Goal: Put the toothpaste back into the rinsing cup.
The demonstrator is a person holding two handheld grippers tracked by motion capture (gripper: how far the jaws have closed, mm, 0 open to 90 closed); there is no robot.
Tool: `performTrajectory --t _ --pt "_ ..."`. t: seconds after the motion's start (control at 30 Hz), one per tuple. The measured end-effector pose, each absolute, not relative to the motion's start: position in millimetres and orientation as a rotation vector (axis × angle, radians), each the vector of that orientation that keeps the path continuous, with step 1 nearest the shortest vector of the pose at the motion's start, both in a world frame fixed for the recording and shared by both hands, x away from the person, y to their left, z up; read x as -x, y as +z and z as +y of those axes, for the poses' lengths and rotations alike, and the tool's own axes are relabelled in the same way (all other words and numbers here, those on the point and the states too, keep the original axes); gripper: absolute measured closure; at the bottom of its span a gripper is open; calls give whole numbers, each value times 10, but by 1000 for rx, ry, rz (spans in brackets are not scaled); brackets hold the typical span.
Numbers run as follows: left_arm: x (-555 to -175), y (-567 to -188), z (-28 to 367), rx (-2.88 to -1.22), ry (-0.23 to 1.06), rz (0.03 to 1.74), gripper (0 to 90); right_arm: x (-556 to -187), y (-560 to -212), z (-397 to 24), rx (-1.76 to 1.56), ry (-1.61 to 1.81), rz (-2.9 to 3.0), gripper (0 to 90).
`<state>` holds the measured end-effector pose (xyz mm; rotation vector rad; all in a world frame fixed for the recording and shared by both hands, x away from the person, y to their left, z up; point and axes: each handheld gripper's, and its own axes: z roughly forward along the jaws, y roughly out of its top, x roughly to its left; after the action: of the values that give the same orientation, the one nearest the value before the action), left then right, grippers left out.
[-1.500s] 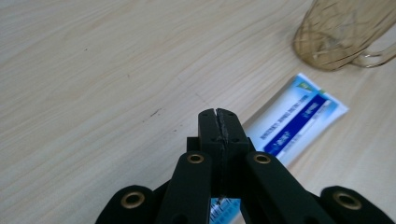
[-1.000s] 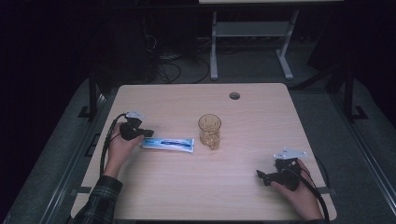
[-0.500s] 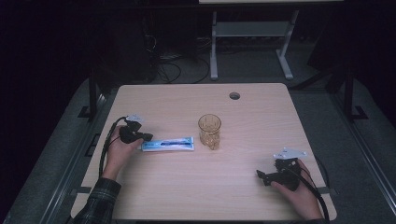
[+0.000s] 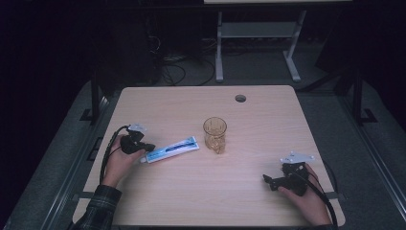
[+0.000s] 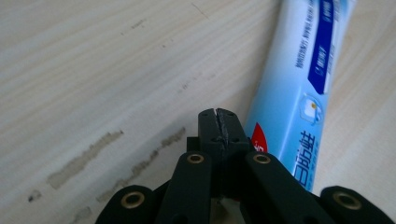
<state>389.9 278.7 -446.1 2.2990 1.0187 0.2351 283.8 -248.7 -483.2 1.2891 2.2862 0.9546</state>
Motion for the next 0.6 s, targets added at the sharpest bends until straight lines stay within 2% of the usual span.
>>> performTrajectory --t 0.6 --pt "-3550 -4409 2788 -2310 214 999 900 -2837 -4832 -2487 -1290 954 2286 5"
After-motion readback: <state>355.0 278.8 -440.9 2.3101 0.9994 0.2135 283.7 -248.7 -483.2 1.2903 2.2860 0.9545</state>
